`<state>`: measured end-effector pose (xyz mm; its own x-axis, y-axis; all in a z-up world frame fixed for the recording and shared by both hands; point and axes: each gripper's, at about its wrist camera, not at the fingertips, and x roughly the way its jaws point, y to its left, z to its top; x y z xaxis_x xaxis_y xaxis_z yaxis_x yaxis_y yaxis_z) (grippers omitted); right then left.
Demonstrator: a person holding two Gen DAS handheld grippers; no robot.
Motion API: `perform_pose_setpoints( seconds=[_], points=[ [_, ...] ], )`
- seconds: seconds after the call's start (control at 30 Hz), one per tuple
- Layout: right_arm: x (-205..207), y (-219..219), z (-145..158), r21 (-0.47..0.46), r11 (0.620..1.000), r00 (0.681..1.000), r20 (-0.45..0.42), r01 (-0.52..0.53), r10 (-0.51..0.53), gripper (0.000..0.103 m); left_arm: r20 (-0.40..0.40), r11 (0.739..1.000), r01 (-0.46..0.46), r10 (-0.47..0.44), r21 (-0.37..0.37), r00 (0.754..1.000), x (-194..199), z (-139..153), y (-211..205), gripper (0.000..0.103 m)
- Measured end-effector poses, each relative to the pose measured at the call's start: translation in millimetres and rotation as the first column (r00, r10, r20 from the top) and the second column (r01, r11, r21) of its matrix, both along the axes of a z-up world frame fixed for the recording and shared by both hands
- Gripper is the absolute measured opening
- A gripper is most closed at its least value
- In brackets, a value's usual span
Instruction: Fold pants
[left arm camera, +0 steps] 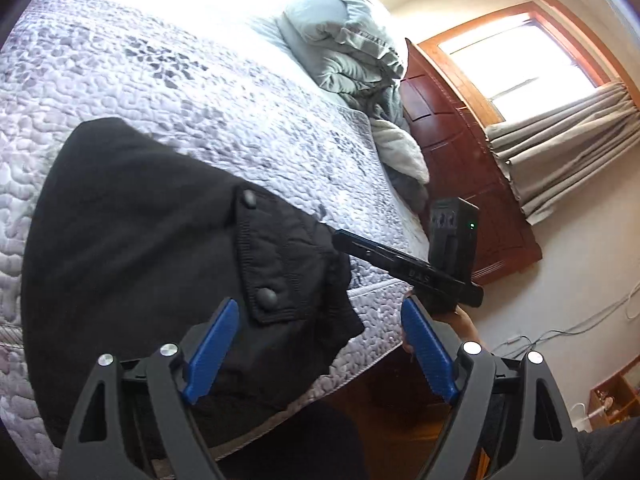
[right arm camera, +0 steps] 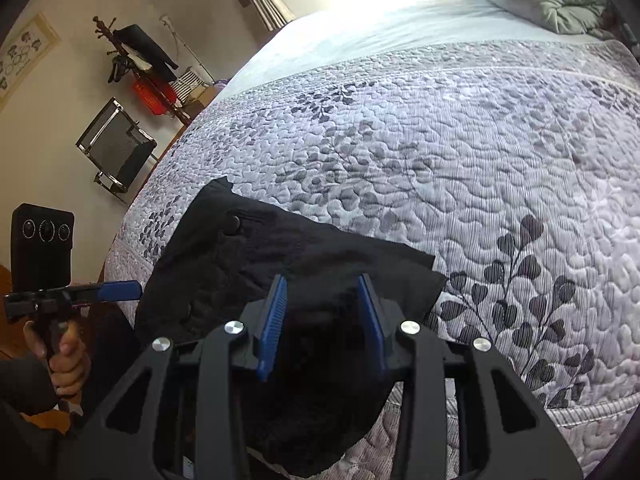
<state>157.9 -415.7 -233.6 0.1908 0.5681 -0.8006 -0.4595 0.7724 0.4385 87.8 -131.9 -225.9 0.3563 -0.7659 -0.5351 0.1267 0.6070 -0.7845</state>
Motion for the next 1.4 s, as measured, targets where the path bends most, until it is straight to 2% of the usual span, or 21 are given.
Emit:
perform_pose_setpoints(
  seconds=[0.1,0.17,0.27,0.33,0.37,0.43,0.5,0.63,0.7,0.73,0.8,0.83,0.93,1.0,1.07,1.13,1.23,1.3,1.33,1.4],
  points=[
    [-5.7,-4.2,-20.8,-0.048,0.999,1.0,-0.008,0.003,-0.004,0.034,-0.044,0.999,-0.028,0.03,0.039,0.999,9.1,-19.8,13.7,0.083],
    [-11.0,-8.4,-31.7,-0.084,0.996,1.0,-0.01,0.013,-0.014,0.034,-0.071,0.999,-0.039,0.04,0.027,0.997,11.8,-33.3,19.5,0.083],
    [-20.3,-14.2,-21.1,-0.127,0.991,0.998,0.031,0.051,-0.048,0.035,-0.091,0.998,-0.057,0.058,0.017,0.994,7.1,-40.1,25.0,0.081],
    [-32.8,-19.0,2.5,-0.079,0.992,0.992,0.076,0.104,-0.098,0.036,-0.068,0.998,-0.069,0.069,0.006,0.995,2.6,-30.9,31.1,0.081],
    [-43.1,-18.0,15.6,-0.021,0.994,0.991,0.087,0.106,-0.104,0.036,-0.053,0.997,-0.076,0.076,0.002,0.996,-0.6,-25.1,34.2,0.082],
    [-63.7,-7.4,28.7,0.037,0.996,0.992,0.092,0.081,-0.084,0.036,-0.03,0.996,-0.094,0.094,-0.005,0.995,-5.8,-16.1,41.1,0.084],
    [-81.6,5.2,26.9,0.041,0.997,0.994,0.088,0.061,-0.064,0.036,-0.029,0.994,-0.11,0.11,-0.004,0.993,-9.5,-14.3,48.2,0.085],
    [-98.5,3.8,-5.1,0.014,0.995,0.995,0.019,0.1,-0.1,0.035,-0.062,0.995,-0.103,0.104,0.017,0.993,-10.7,-25.4,51.3,0.085],
    [-101.5,-7.0,-19.8,0.018,0.99,0.99,-0.004,0.142,-0.141,0.026,-0.076,0.996,-0.088,0.09,0.033,0.993,-10.2,-35.1,49.0,0.085],
    [-102.8,-11.8,-24.4,0.021,0.987,0.987,-0.015,0.158,-0.157,0.025,-0.083,0.996,-0.083,0.085,0.031,0.993,-10.3,-40.0,48.4,0.085],
    [-106.7,-17.0,-28.7,-0.012,0.989,0.989,0.014,0.149,-0.149,0.013,-0.097,0.997,-0.082,0.083,0.014,0.992,-9.1,-48.8,49.2,0.085],
    [-107.7,-20.5,-31.7,-0.023,0.988,0.988,0.009,0.154,-0.154,0.011,-0.108,0.997,-0.082,0.081,-0.001,0.991,-7.9,-51.5,49.7,0.085],
    [-107.0,-24.8,-27.3,-0.038,0.987,0.987,-0.017,0.159,-0.159,0.012,-0.113,0.997,-0.081,0.08,-0.01,0.99,-9.2,-47.4,52.9,0.085],
    [-106.4,-25.9,-4.7,-0.01,0.986,0.986,0.006,0.166,-0.166,0.032,-0.086,0.997,-0.078,0.077,-0.006,0.993,-13.7,-36.9,59.0,0.085],
    [-99.0,-26.1,17.4,0.038,0.982,0.982,0.042,0.185,-0.187,0.034,-0.053,0.996,-0.092,0.092,-0.003,0.994,-18.7,-25.3,69.6,0.086],
    [-79.5,-20.9,24.6,0.068,0.977,0.977,0.041,0.204,-0.207,0.036,-0.045,0.993,-0.121,0.12,0.0,0.992,-20.8,-20.2,82.5,0.087],
    [-44.0,-7.4,11.9,0.084,0.974,0.977,0.012,0.212,-0.214,0.036,-0.057,0.987,-0.158,0.159,0.012,0.986,-18.9,-20.5,98.9,0.087],
    [-20.7,-2.7,-7.8,0.079,0.968,0.972,-0.036,0.236,-0.234,0.036,-0.072,0.985,-0.173,0.174,0.022,0.982,-17.8,-23.7,107.7,0.087],
    [-11.4,-1.6,-19.2,0.057,0.967,0.968,-0.054,0.248,-0.245,0.034,-0.078,0.983,-0.18,0.182,0.029,0.98,-17.4,-25.5,111.8,0.087],
    [3.1,-4.4,-46.6,0.019,0.961,0.955,-0.12,0.275,-0.27,0.023,-0.091,0.98,-0.193,0.196,0.047,0.976,-15.3,-30.2,118.1,0.087]
  ],
)
